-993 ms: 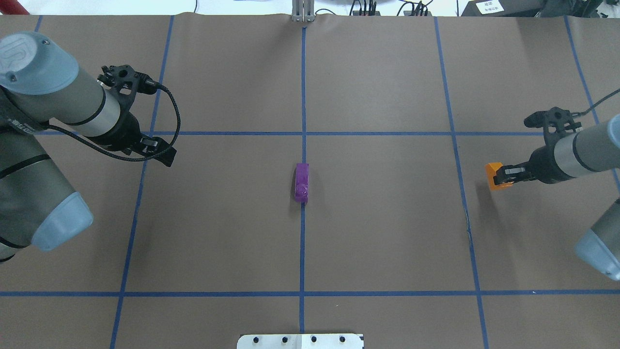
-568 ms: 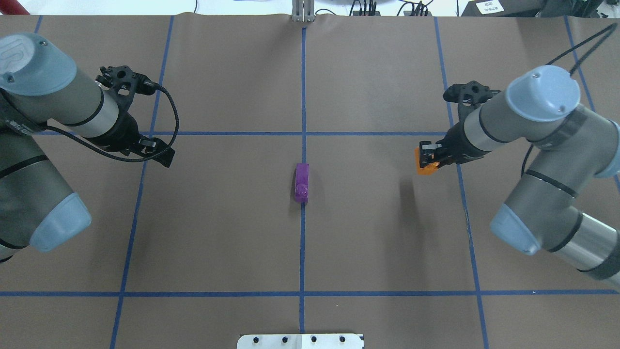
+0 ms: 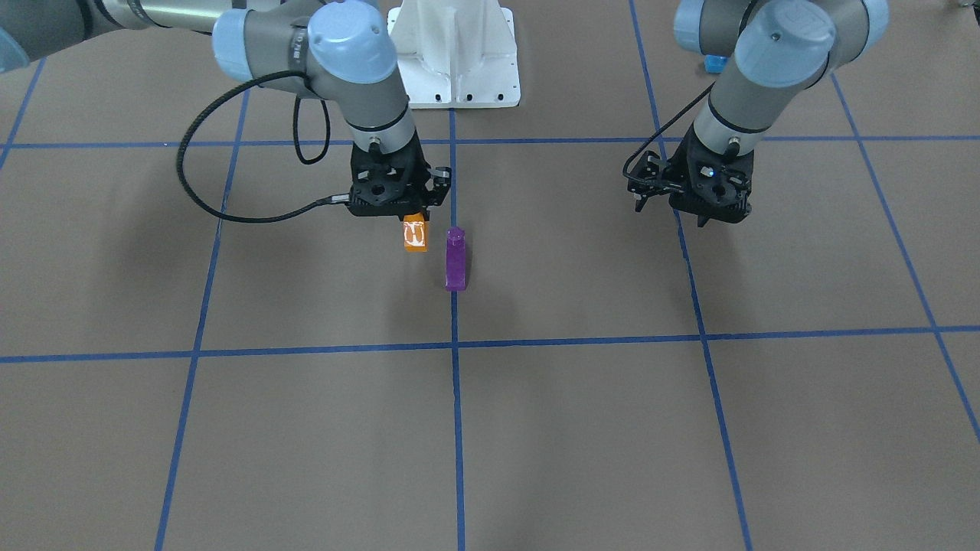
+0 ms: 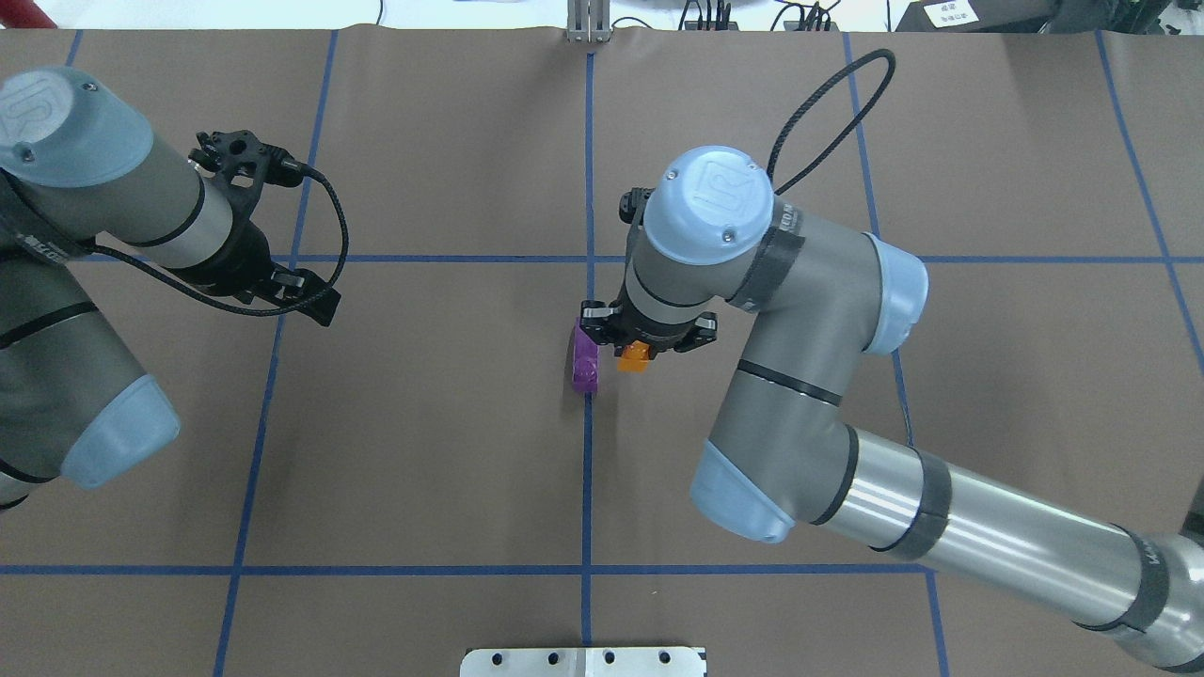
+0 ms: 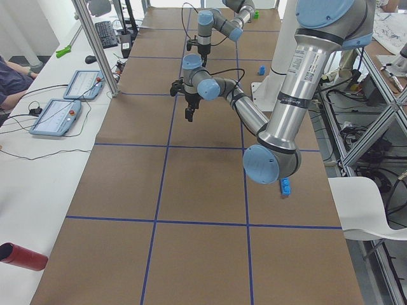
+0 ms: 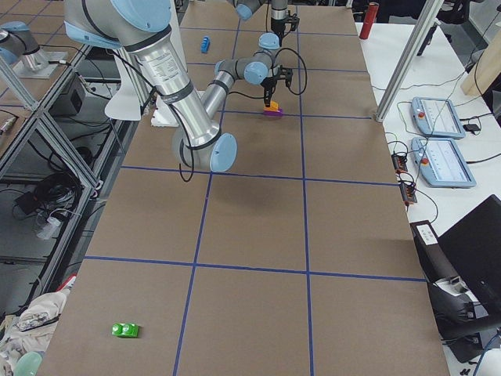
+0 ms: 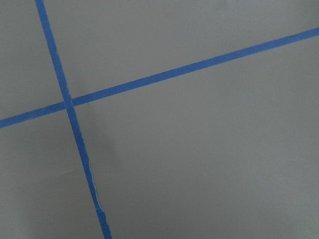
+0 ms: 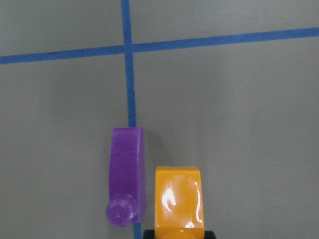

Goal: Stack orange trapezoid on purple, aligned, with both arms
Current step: 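Carry the orange trapezoid with the right gripper above the purple trapezoid, then lower the orange trapezoid onto the purple one, aligned, and release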

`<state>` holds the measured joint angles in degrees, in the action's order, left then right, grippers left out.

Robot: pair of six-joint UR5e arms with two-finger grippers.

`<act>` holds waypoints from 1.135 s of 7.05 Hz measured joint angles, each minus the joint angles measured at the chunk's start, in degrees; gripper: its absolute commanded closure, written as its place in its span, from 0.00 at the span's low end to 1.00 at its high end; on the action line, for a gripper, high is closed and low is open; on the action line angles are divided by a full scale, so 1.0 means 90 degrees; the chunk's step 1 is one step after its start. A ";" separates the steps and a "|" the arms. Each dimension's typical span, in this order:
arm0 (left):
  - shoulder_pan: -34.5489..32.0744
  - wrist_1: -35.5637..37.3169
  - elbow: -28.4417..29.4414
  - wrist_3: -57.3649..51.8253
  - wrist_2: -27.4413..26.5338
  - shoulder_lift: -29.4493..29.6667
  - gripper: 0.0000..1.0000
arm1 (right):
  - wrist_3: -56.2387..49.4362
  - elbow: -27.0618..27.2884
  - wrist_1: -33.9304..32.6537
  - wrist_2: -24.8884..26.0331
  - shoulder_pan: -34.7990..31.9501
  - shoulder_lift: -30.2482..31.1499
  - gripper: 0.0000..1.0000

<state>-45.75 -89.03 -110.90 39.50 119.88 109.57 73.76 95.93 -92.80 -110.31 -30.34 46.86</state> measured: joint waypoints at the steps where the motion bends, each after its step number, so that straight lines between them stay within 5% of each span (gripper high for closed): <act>1: 0.0006 -0.0002 0.0007 0.0034 0.0000 0.0003 0.00 | 0.0051 -0.0273 -0.0054 0.0087 0.0088 -0.0270 1.00; 8: 0.0014 -0.0010 0.0017 0.0132 0.0000 0.0013 0.00 | 0.0054 -0.0823 -0.0064 0.0350 0.0196 -0.0631 1.00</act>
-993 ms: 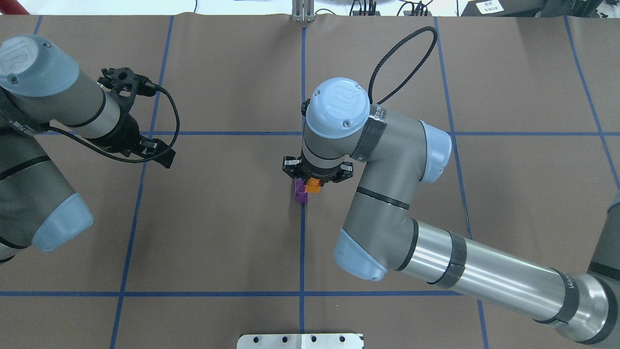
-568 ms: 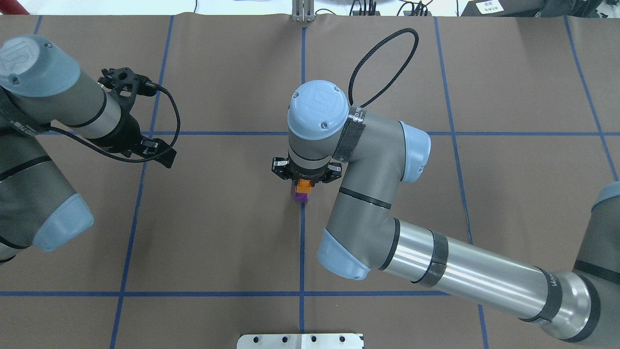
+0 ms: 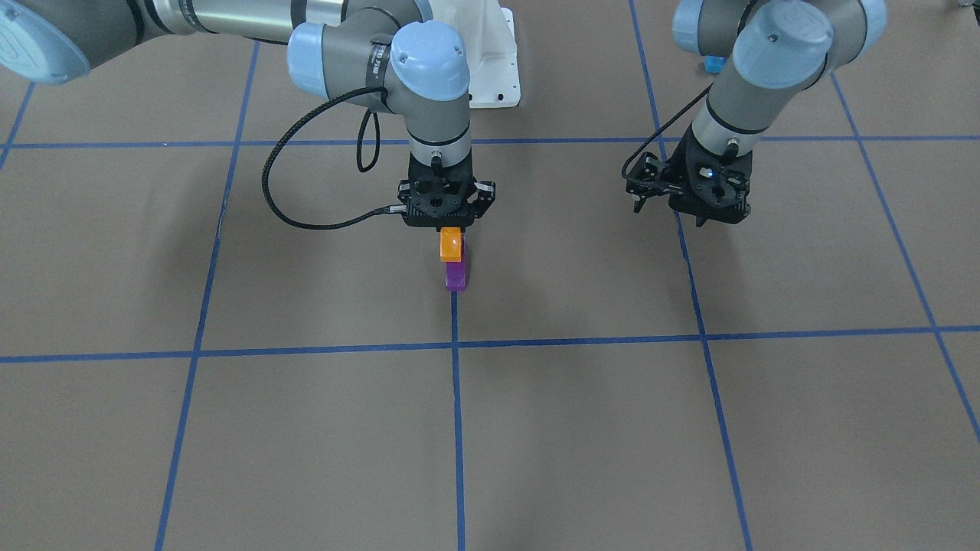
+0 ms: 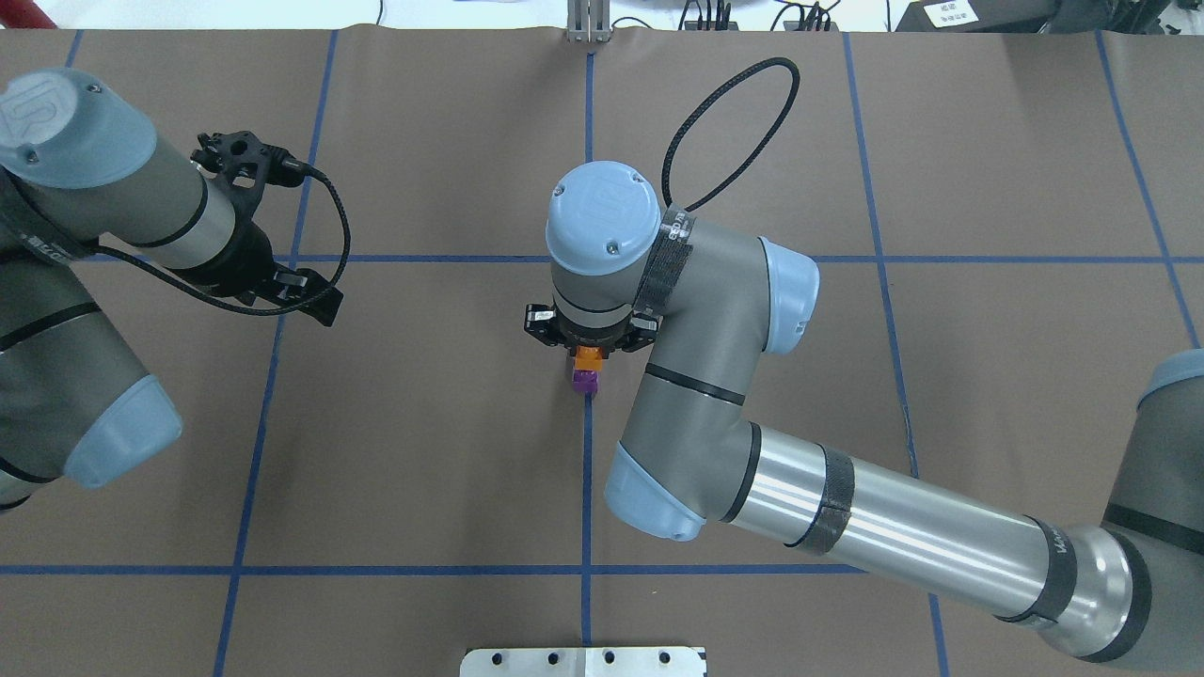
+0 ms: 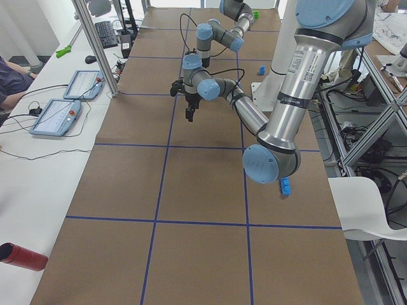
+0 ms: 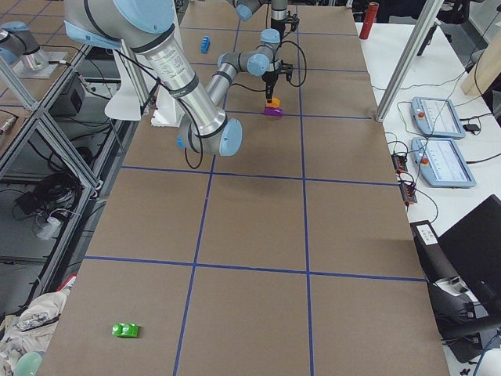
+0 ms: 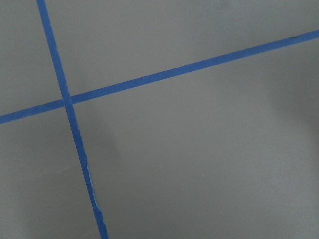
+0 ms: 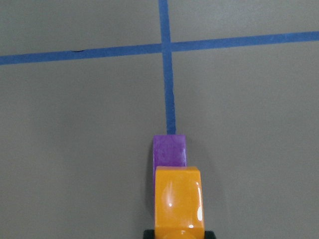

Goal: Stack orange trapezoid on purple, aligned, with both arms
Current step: 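Lower the orange trapezoid onto the purple one, aligned, and release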

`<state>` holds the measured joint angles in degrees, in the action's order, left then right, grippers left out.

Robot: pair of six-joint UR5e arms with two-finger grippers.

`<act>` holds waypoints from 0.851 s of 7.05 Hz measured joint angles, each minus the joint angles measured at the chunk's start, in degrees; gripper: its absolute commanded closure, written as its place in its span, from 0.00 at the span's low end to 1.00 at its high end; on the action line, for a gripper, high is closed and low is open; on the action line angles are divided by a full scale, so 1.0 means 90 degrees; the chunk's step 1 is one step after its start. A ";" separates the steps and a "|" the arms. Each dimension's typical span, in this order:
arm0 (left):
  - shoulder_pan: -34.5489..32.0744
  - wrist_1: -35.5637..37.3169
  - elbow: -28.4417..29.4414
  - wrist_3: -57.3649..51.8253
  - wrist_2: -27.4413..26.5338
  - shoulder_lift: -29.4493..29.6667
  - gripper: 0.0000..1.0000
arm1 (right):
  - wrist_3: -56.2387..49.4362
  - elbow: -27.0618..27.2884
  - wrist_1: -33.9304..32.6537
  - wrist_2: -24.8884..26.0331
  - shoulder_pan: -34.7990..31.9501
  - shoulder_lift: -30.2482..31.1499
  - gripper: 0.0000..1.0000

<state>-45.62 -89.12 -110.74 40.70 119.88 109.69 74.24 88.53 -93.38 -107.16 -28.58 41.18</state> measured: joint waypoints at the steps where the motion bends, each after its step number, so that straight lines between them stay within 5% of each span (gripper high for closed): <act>1: 0.0000 0.0000 0.0000 0.0000 0.0000 -0.0001 0.00 | -0.0006 -0.0024 0.0003 0.0025 0.0026 -0.0007 1.00; 6: 0.0000 0.0000 0.0010 0.0000 0.0000 -0.0010 0.00 | -0.0067 -0.0171 0.0019 0.0385 0.0225 -0.0006 1.00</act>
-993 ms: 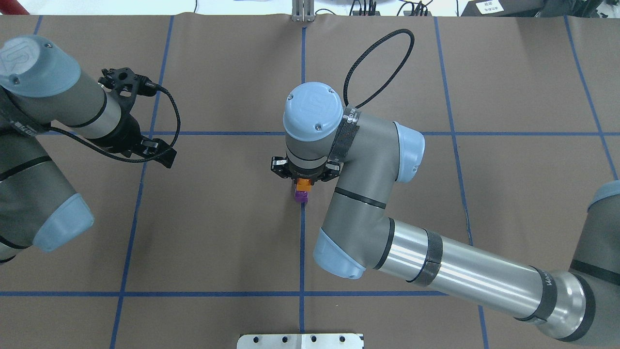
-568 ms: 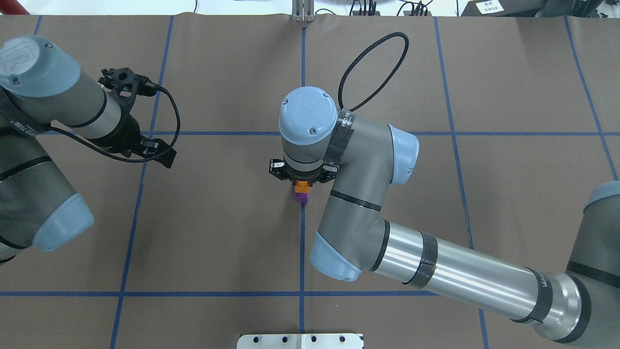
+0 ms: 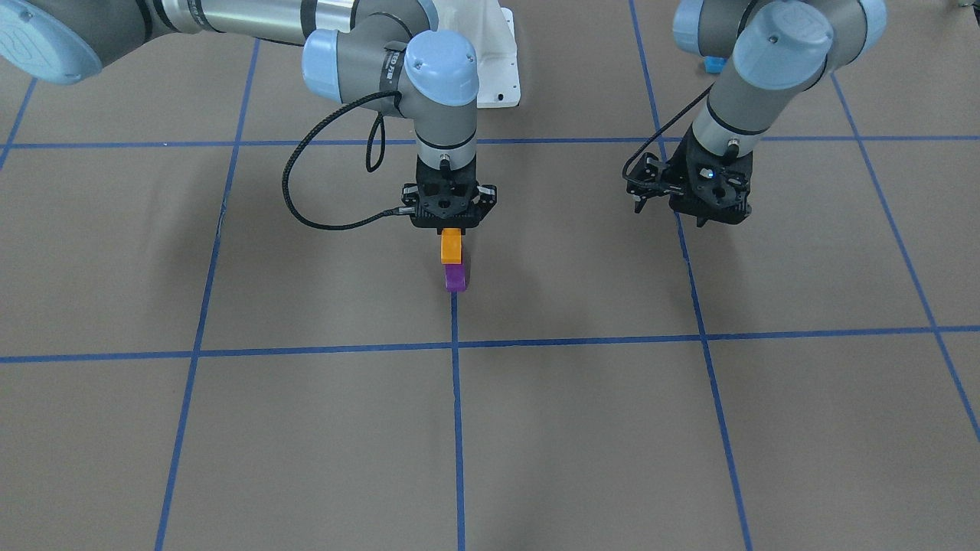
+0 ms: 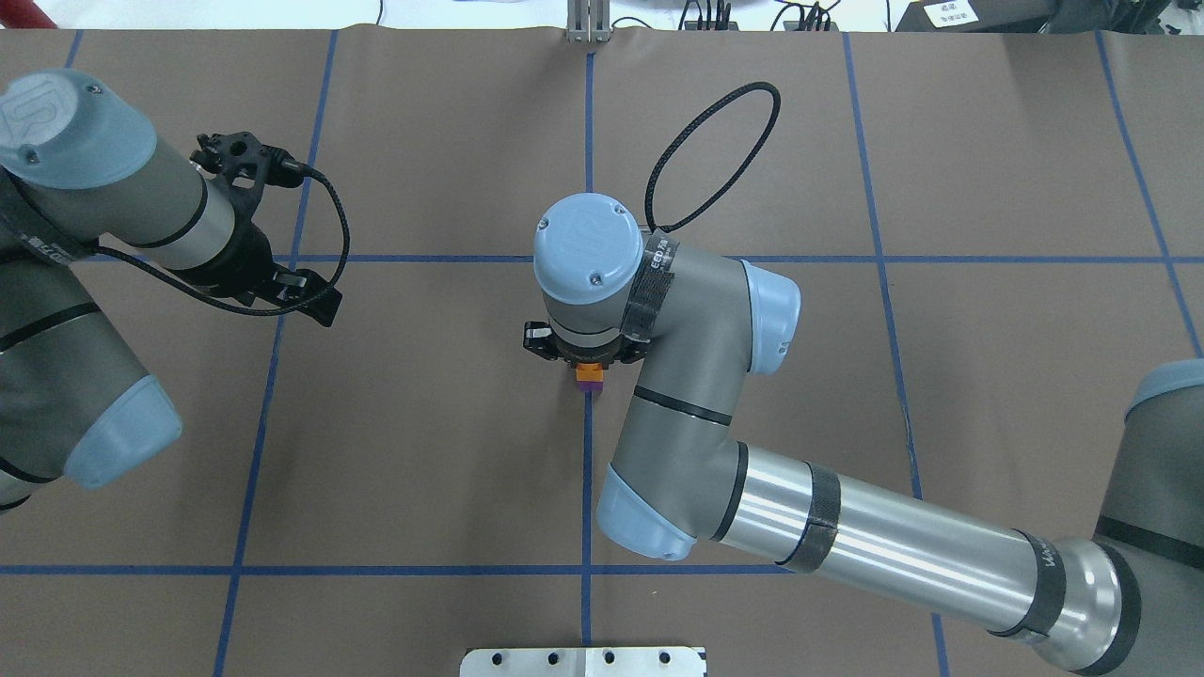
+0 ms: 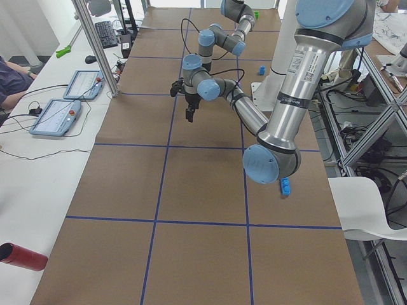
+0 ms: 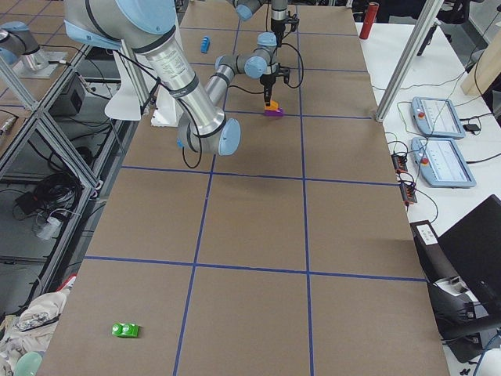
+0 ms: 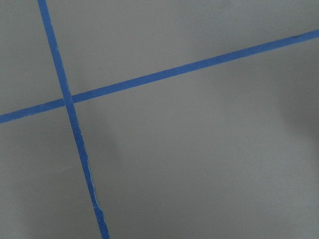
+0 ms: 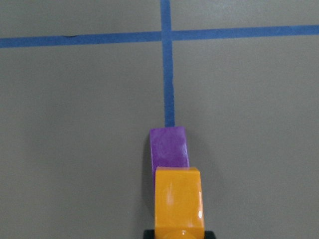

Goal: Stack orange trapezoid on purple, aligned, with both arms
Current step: 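Lower the orange trapezoid onto the purple one, aligned, and release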

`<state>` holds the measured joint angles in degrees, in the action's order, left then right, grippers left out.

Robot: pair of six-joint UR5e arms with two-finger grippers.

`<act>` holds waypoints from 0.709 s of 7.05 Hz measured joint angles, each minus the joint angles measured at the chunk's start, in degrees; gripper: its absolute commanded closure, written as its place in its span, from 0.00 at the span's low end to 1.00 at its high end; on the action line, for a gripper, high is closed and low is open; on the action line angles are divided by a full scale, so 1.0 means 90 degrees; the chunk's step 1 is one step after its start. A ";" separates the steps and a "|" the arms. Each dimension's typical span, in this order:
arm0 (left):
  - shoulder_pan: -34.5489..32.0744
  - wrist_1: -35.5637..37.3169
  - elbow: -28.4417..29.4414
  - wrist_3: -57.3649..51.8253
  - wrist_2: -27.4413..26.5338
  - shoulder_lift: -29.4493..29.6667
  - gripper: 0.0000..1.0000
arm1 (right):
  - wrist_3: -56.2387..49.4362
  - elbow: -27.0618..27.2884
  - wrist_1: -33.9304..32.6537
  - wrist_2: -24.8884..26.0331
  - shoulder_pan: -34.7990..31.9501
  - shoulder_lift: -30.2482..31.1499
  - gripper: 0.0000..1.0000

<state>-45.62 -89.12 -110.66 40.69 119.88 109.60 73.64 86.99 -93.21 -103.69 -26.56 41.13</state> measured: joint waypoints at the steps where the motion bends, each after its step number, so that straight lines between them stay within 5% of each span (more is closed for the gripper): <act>1: 0.0000 0.0000 0.0000 0.0000 0.0000 0.0000 0.00 | -0.0007 -0.0015 0.0012 0.0158 0.0064 -0.0002 1.00; 2: 0.0000 0.0000 0.0004 0.0000 0.0000 0.0000 0.00 | -0.0018 -0.0045 0.0020 0.0254 0.0131 0.0009 1.00; 4: 0.0000 0.0000 0.0012 0.0000 0.0000 0.0000 0.00 | -0.0081 -0.0160 0.0087 0.0315 0.0201 0.0011 0.01; 5: 0.0002 0.0000 0.0016 0.0002 0.0000 0.0002 0.00 | -0.0117 -0.0268 0.0201 0.0360 0.0223 0.0022 0.01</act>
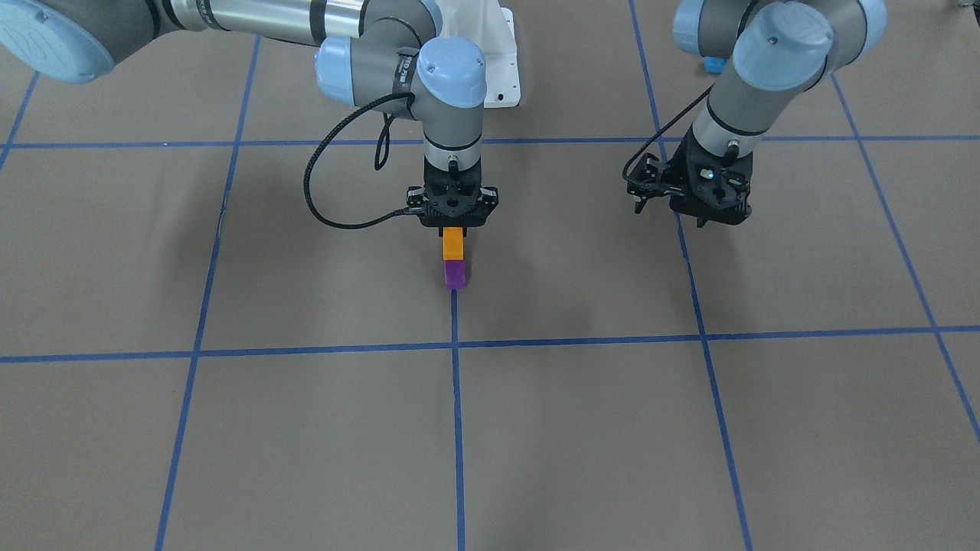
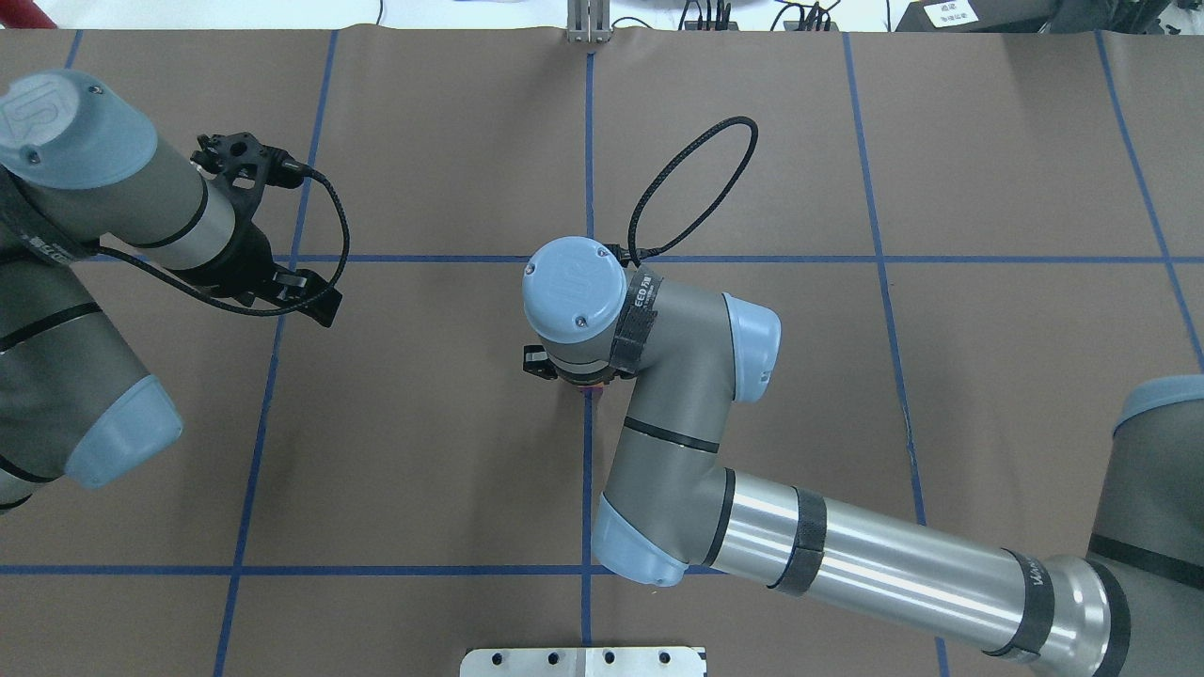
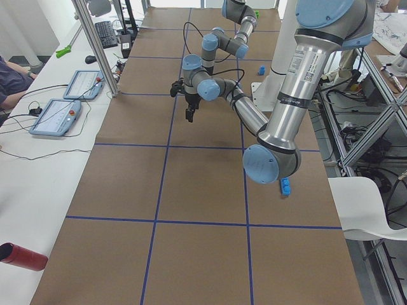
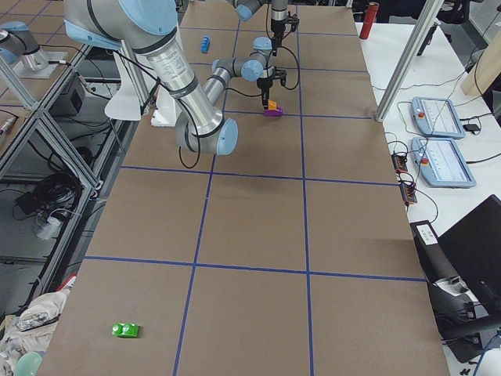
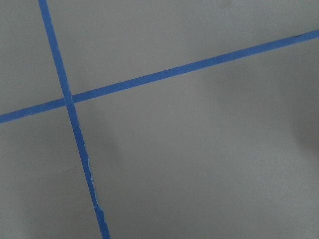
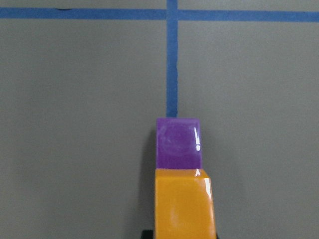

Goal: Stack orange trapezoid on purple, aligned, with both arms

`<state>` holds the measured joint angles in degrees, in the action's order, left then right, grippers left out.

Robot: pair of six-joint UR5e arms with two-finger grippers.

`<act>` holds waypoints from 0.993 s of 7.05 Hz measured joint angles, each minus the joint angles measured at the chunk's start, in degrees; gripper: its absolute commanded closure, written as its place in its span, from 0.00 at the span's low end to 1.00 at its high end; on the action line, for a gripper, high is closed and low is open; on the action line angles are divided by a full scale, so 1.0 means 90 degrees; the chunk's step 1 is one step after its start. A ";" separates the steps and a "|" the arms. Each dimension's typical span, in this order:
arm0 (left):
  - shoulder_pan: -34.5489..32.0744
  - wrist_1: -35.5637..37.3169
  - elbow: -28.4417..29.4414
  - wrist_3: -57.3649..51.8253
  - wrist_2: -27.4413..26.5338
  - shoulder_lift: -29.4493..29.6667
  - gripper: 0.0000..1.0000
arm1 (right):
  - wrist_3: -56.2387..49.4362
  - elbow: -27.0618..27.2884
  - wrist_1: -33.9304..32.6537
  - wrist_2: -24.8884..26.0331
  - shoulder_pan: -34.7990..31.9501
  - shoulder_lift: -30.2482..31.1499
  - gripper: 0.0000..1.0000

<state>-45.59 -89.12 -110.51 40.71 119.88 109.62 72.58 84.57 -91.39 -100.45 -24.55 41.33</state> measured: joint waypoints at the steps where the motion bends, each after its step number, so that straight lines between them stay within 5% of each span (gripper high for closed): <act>1: 0.0004 0.0000 0.0002 0.0005 0.0000 0.0004 0.00 | -0.0017 -0.0063 0.0097 0.0071 0.0002 -0.0011 0.01; 4: 0.0007 -0.0002 0.0003 0.0001 -0.0002 0.0014 0.00 | -0.0043 0.0005 0.0141 0.0026 -0.0175 -0.0018 0.00; 7: -0.0018 0.0003 -0.0034 -0.0006 -0.0007 -0.0051 0.00 | -0.0480 0.0572 -0.0441 -0.0899 -0.1145 0.0040 0.00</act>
<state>-45.75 -89.09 -110.82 40.66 119.81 109.15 68.26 89.73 -95.36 -108.54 -34.85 41.68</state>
